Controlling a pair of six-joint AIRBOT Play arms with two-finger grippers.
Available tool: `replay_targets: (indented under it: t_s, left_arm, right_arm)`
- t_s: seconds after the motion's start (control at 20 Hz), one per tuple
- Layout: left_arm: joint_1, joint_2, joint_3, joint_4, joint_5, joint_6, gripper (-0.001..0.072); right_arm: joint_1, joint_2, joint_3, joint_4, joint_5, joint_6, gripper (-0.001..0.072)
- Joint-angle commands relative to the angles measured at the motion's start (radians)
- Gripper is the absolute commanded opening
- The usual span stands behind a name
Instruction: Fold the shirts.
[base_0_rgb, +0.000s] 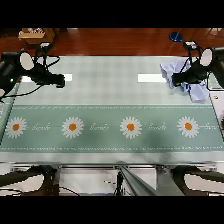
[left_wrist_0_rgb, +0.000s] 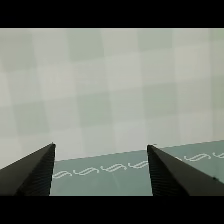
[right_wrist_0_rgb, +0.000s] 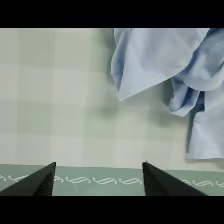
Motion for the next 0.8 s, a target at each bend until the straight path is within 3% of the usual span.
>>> replay_targets:
  t_s: [0.0, 0.55, 0.75]
  left_arm:
    - [0.0, -0.001, 0.001, 0.0, 0.0, 0.0, 0.0701]
    - [0.0, -0.002, 0.001, 0.0, 0.001, 0.0, 0.0701]
    - [0.0, -0.009, 0.001, 0.001, 0.063, 0.0, 0.07]
  right_arm:
    - [0.0, 0.0, 0.0, 0.0, 0.0, 0.0, 0.0599]
    - [0.0, 0.0, 0.0, 0.001, -0.098, 0.0, 0.0599]
    - [0.001, 0.001, 0.0, -0.031, -0.335, -0.009, 0.0599]
